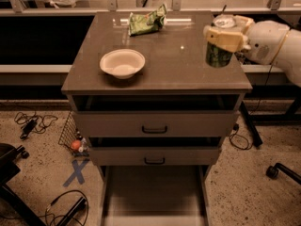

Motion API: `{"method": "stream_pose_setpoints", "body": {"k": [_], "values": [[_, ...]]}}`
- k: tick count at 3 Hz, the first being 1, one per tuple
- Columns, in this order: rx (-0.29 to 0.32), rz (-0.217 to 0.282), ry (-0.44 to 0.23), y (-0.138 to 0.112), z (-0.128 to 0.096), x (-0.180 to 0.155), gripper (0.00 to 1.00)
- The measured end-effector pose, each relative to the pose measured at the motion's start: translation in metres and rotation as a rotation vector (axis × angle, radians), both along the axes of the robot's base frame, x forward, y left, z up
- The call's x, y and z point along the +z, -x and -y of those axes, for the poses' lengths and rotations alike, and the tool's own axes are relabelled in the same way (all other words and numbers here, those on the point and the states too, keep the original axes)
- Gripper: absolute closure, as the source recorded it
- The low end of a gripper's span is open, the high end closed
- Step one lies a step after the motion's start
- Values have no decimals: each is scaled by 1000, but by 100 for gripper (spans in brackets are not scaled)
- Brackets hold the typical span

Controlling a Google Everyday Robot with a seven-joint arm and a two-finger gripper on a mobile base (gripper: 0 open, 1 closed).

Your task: Pick green can from bottom drawer and place on counter

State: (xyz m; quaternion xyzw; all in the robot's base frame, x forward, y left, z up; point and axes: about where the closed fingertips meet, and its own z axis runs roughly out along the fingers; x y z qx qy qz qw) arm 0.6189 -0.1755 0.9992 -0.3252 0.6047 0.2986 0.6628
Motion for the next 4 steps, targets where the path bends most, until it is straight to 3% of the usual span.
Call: {"method": "stream_pose_setpoints", "body": {"k": [2,3,4], "values": [[45,0,-50,-130,-18,-25,100],[22,14,-84,-181,-18,-33,100],[-35,-6,-76,-221,-9,-56,100]]}}
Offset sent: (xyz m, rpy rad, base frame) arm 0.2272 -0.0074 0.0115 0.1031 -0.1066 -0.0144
